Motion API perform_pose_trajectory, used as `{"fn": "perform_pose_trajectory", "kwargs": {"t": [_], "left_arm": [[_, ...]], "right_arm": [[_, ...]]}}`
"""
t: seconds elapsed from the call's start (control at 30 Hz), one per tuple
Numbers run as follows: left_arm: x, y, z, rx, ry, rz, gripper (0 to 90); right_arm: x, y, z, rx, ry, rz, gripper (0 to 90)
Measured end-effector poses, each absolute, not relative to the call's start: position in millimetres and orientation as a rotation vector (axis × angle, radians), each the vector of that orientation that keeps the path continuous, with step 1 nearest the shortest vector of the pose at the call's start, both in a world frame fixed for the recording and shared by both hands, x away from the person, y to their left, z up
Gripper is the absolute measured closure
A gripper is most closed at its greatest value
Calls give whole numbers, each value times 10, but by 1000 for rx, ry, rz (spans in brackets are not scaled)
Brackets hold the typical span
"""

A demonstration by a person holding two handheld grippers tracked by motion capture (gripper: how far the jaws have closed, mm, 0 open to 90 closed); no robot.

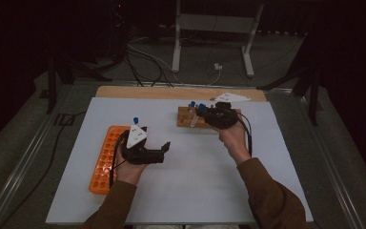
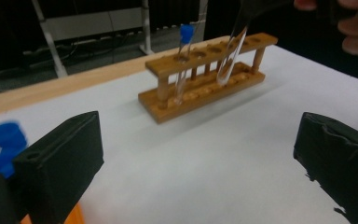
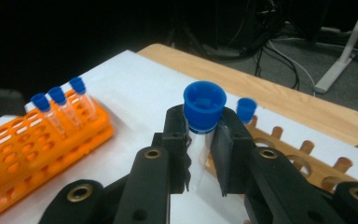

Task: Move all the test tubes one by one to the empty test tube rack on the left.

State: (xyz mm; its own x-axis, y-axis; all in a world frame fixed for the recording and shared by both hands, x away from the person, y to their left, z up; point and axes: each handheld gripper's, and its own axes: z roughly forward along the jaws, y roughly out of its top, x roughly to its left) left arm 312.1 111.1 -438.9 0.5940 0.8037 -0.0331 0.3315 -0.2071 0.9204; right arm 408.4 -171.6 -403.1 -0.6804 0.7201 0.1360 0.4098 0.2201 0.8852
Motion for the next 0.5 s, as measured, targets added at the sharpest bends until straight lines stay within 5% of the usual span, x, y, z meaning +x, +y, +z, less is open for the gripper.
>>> {"fn": "perform_pose_trajectory", "kwargs": {"t": [0.5], "left_arm": [[3306, 748, -4364, 1834, 878, 547, 82]], "right_arm": [[3956, -1558, -4019, 1011, 2296, 1450, 762]]}}
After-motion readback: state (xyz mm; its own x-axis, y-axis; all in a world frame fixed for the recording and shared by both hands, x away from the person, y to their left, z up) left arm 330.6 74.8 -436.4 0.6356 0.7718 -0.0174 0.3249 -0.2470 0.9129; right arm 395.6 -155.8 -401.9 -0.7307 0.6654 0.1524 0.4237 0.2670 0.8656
